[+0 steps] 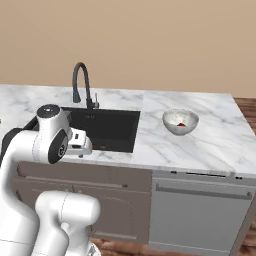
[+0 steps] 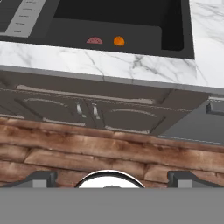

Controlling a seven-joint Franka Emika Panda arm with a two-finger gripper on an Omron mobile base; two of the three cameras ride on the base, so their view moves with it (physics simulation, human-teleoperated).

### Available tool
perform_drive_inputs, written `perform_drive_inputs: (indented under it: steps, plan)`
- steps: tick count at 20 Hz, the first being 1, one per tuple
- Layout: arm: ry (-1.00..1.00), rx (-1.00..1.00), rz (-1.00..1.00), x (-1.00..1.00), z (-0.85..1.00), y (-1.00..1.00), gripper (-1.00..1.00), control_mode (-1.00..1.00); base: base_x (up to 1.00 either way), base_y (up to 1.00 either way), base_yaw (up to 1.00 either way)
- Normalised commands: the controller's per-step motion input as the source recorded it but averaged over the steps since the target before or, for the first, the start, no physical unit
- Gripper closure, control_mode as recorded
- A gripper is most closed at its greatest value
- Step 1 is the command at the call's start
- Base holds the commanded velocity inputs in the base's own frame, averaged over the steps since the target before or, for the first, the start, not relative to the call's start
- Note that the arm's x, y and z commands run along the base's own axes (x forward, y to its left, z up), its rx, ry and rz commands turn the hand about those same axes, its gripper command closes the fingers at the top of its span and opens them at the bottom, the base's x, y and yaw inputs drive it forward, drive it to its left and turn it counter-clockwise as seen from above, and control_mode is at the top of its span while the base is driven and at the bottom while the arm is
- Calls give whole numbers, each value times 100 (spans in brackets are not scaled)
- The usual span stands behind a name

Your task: Pick the bell peppers from the cabinet and place them in one bowl. Pick the tangerine from the sink and place it in the other bowl.

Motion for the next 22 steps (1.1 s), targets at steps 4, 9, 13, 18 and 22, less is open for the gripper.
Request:
perform_drive_inputs:
  steps: [4,9,13,18,22]
  plan:
    - [0,0,0,0,0,0,-100,100,58,39,-2]
    - [0,0,0,0,0,0,-100,100,89,17,-2]
    - [0,0,0,0,0,0,-100,100,99,0,0]
    - [0,0,0,0,0,0,-100,100,64,0,0]
    - [0,0,0,0,0,0,-100,100,32,0,0]
